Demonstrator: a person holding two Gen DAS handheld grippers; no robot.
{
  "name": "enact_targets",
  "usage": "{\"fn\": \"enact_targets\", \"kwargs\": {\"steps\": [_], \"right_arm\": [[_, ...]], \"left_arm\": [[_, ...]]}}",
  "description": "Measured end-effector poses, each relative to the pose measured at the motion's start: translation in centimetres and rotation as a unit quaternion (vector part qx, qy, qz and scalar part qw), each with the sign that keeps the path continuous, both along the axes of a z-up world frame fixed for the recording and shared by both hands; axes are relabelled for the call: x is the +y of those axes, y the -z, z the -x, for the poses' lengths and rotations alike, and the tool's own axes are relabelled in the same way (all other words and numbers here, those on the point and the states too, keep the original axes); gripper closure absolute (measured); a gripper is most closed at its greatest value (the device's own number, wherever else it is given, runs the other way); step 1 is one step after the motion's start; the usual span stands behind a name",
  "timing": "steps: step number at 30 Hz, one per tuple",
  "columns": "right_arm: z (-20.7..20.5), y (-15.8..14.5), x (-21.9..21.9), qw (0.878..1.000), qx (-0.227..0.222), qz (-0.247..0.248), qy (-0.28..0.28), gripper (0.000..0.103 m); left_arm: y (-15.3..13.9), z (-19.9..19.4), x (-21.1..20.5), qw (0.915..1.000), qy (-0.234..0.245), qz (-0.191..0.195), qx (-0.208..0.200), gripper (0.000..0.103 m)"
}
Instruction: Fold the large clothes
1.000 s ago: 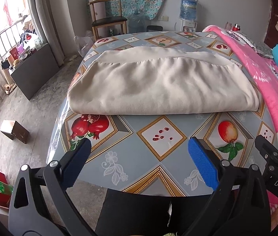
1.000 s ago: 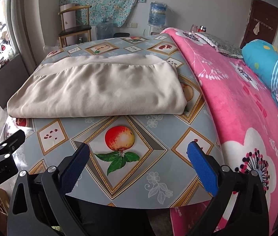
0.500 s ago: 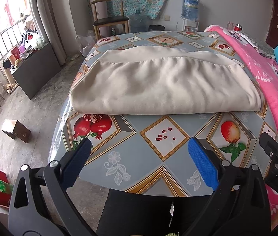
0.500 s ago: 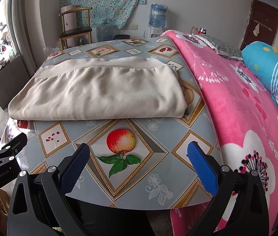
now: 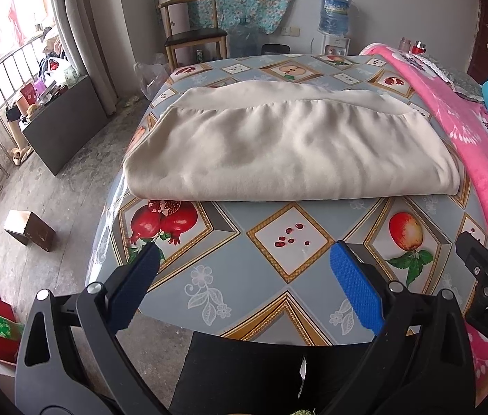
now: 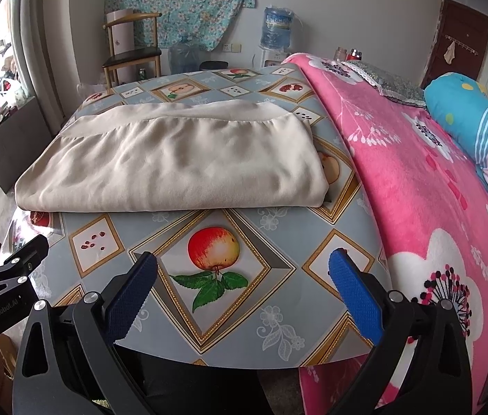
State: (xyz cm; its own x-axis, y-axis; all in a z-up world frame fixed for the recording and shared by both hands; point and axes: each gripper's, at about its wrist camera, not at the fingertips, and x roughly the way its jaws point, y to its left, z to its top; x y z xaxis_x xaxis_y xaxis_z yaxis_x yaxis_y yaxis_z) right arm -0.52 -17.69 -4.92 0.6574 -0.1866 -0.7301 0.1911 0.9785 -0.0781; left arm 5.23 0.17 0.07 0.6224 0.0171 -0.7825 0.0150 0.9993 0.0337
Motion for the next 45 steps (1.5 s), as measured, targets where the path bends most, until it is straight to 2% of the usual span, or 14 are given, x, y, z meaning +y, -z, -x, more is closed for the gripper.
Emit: {"fn": "enact_targets", "kwargs": {"steps": [45], "right_arm": [[0.05, 0.00, -0.02, 1.000, 0.000, 0.003, 0.002, 0.006]], "left_arm": [[-0.46, -0.01, 0.11, 1.0000, -0.002, -0.003, -0.004, 0.008]]}}
